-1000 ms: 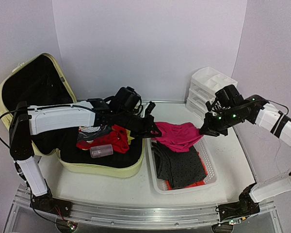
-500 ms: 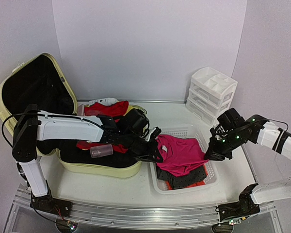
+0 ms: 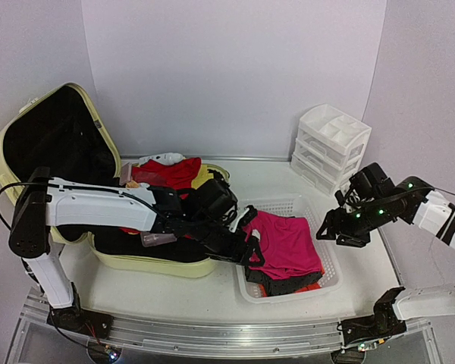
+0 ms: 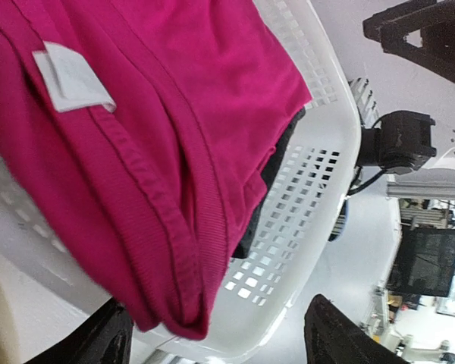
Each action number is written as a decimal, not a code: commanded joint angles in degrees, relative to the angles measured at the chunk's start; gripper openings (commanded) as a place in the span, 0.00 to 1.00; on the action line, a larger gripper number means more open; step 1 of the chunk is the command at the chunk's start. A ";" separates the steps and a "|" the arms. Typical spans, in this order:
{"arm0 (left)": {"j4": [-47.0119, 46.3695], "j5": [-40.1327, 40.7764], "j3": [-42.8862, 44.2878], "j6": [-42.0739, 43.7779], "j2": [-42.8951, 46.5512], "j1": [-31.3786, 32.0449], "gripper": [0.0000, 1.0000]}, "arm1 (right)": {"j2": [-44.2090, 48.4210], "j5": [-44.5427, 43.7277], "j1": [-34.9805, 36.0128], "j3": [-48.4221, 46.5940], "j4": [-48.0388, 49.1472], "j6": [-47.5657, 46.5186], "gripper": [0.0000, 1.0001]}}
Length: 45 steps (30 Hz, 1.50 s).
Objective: Open, take out, and arrange the luggage
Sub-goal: Place the clothes in the bin, then adjust the storage box at the corner of the board.
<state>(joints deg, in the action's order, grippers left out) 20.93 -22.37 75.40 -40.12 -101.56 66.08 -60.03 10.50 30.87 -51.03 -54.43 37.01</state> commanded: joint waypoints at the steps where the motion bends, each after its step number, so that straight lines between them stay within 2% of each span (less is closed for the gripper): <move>1: 6.95 10.36 4.79 6.75 5.77 -0.48 0.82 | 2.02 -2.77 -0.20 -4.91 1.34 -4.01 0.69; 6: 11.08 17.02 5.97 9.09 9.35 -1.35 0.99 | 1.57 -1.20 -0.20 -5.71 4.04 -6.33 0.68; 17: 13.86 23.83 1.48 10.24 19.74 -8.86 1.00 | -1.05 1.74 -0.20 -5.82 10.91 -8.76 0.68; 23: 14.79 30.24 -3.41 8.25 25.80 -12.71 1.00 | -2.20 -0.37 -0.20 -6.72 12.29 -9.27 0.69; 26: 15.89 29.44 -4.61 7.64 27.57 -15.31 1.00 | -3.93 -1.16 -0.20 -8.27 12.68 -9.73 0.68; 35: 17.70 24.76 -7.60 6.87 30.26 -23.81 0.95 | -10.98 2.85 -0.11 -12.60 15.53 -9.34 0.63; 37: 17.86 23.40 -8.03 7.15 30.01 -25.77 0.87 | -12.43 3.66 -0.04 -13.27 16.32 -9.00 0.61; 40: 18.41 22.55 -8.00 9.46 28.89 -27.38 0.71 | -13.87 5.03 -0.09 -14.15 16.93 -8.53 0.59; 42: 19.59 20.83 -7.70 13.55 28.23 -27.40 0.71 | -14.31 5.46 -0.04 -14.43 17.25 -8.36 0.59; 45: 21.87 21.32 -7.84 17.05 28.03 -27.41 0.77 | -14.65 5.67 -0.02 -14.54 17.41 -8.45 0.59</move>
<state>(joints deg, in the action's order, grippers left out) 40.38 0.51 67.02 -29.23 -73.45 38.61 -74.52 14.66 30.87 -62.78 -39.92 28.36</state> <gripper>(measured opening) 0.746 0.590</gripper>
